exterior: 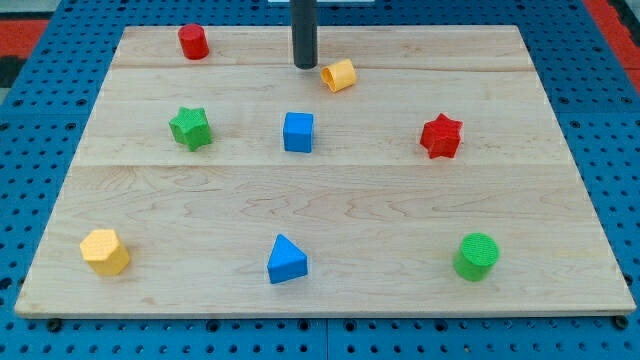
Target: Push the yellow heart towards center
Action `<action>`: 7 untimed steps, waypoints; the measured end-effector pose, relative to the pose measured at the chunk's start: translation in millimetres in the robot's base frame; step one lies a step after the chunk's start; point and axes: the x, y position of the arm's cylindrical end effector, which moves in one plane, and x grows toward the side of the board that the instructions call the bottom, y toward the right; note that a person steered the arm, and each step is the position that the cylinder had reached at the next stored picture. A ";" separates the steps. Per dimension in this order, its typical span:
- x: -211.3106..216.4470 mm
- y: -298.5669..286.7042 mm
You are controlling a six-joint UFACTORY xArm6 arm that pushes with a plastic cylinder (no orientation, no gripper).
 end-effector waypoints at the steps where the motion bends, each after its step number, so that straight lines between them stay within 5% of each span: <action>1: 1.0 32.9; 4: 26.1 58.8; 7: -7.2 90.7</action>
